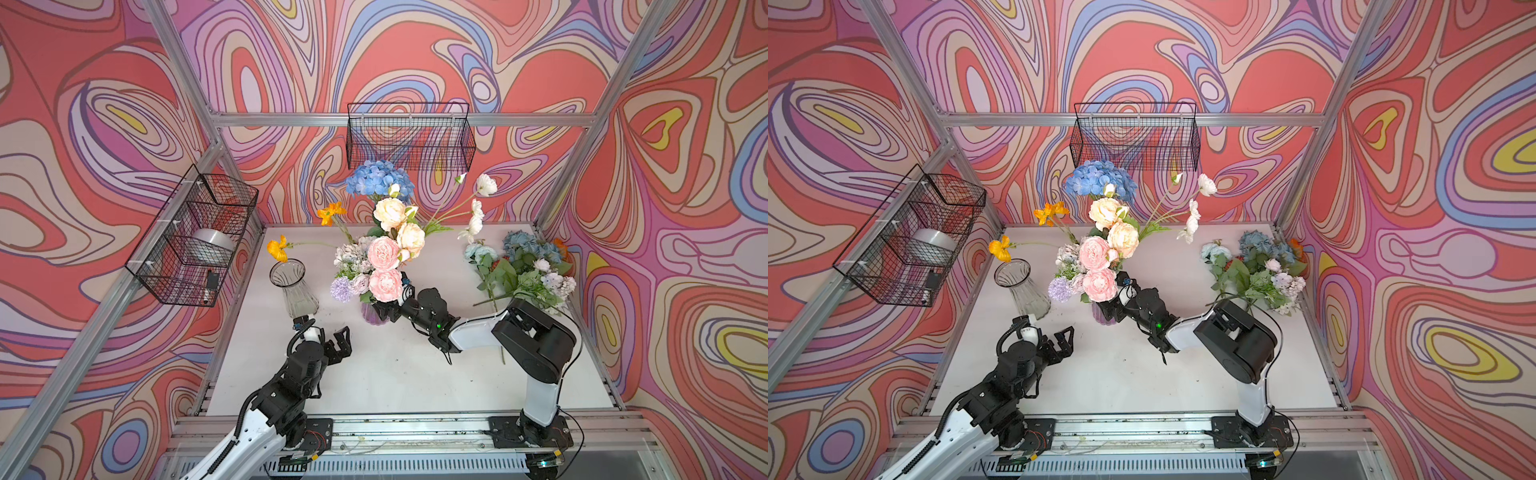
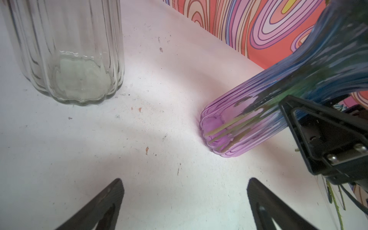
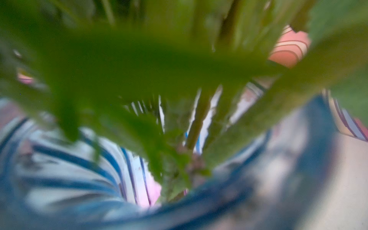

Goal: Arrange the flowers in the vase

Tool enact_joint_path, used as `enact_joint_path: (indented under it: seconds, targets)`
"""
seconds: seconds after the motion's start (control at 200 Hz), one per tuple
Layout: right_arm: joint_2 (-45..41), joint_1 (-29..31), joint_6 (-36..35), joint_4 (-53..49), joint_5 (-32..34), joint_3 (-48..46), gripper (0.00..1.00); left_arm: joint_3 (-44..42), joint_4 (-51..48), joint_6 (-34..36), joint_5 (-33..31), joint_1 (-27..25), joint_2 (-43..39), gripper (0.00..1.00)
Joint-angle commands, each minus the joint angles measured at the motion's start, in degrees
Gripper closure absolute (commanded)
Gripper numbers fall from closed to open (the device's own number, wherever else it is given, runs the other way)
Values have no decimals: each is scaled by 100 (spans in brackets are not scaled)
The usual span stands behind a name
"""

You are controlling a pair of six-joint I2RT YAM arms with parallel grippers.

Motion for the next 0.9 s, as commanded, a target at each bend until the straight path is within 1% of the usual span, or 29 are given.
enact_joint_path:
  seconds: [0.0,0.135,0.326,0.561,0.726,0.896]
  targets:
    - [268,10,-22,568,286,189,15,-31,170,-46,-189,43,16,0]
    - [524,10,-56,469,333,447,17,-59,54,-91,-300,84,-101,0]
    - [982,10,-232,187,194,1039,17,-67,-269,-177,-398,192,-390,0]
    - [1718,4,-434,-463,217,2249,17,-28,-701,-198,-462,229,-772,0]
    - [2313,-12,-640,-767,297,3169,13,70,-1044,-52,-506,238,-949,0]
    - [2810,-67,-609,-1161,230,4019,13,140,-1192,67,-593,238,-1112,0]
